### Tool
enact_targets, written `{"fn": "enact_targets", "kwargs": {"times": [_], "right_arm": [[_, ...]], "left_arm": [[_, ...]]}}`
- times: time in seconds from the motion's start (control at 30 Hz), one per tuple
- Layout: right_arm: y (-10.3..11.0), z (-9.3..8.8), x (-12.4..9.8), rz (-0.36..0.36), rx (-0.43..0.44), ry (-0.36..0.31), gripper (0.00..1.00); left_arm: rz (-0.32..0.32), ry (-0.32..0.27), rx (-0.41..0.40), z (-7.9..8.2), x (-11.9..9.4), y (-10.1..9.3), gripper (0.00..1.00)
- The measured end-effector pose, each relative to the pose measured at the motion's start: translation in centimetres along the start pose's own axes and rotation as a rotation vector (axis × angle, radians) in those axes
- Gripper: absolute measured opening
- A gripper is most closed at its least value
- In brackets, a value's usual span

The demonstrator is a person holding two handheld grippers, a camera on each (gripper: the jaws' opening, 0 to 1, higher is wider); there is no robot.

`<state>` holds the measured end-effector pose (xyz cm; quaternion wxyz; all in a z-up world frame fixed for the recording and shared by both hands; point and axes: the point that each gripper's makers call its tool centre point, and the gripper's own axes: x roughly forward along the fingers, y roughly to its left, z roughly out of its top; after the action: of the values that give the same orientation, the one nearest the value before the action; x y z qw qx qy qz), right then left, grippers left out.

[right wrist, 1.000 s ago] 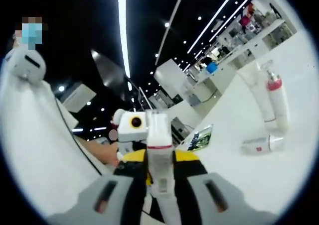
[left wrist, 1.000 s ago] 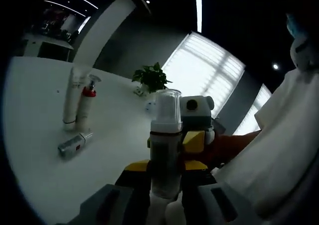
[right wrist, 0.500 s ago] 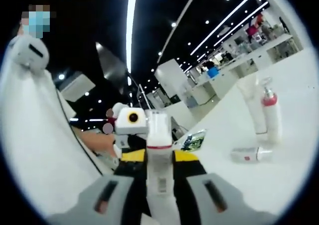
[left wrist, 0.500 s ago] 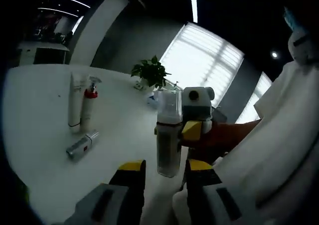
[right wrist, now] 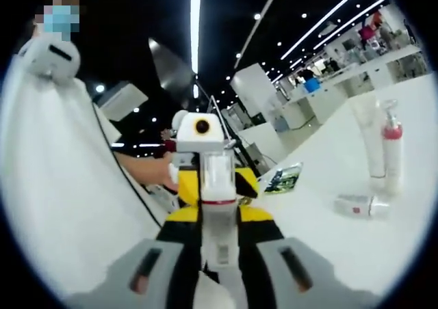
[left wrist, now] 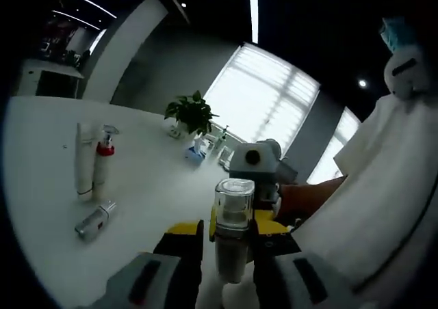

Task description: Arrange the skincare products in the storage area until every visible bottle or jar stands upright without overlapping.

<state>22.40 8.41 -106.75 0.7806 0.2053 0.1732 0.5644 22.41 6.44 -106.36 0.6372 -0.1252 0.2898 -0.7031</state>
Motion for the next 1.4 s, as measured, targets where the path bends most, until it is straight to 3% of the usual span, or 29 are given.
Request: {"fn": "enact_targets", "kwargs": {"times": [0.23, 0.33, 0.4, 0.5, 0.6, 0.77, 0.87, 0.97, 1.1, 1.4], "right_arm": [[0.2, -0.1, 0.0, 0.018, 0.002, 0.014, 0.18], [-0.3, 0.3, 0.1, -0.026, -0.001, 0.026, 0.19], [-1.0, 0.0, 0.0, -0.071, -0.007, 0.073, 0.2], [-1.7, -0.6, -0.1, -0.142, -0.103, 0.183, 0.27], [-1.8, -1.1, -0.3, -0.159, -0.145, 0.261, 0.3], [-1.6, -0.2, -0.6, -0.194, -0.261, 0.341, 0.32], [-1.6, 0.5, -0.7, -0.205, -0.286, 0.348, 0.32], [-1.5, 1.0, -0.8, -0.206, -0.309, 0.357, 0.32], [-0.3, 1.7, -0.6, -0.15, -0.307, 0.374, 0.28], [0.2, 0.3, -0.3, -0.108, -0.365, 0.489, 0.18]], "left_arm": [[-0.001, -0.005, 0.058, 0.0, 0.0, -0.3, 0.2], [0.028, -0.023, 0.103, 0.5, -0.2, 0.2, 0.19], [0.055, -0.01, 0.133, 0.4, -0.2, 0.6, 0.18], [0.112, 0.044, 0.203, 0.0, -0.2, 1.6, 0.18], [0.129, 0.061, 0.23, -0.1, 0.0, 1.8, 0.18], [0.189, 0.093, 0.278, -0.6, 0.1, 2.8, 0.18], [0.19, 0.136, 0.322, -1.5, 0.3, 2.9, 0.18], [0.185, 0.165, 0.346, -2.2, 0.5, 2.7, 0.18], [0.156, 0.196, 0.374, -3.0, 0.9, 2.0, 0.18], [0.132, 0.25, 0.422, -4.0, 1.4, 1.6, 0.18]]}}
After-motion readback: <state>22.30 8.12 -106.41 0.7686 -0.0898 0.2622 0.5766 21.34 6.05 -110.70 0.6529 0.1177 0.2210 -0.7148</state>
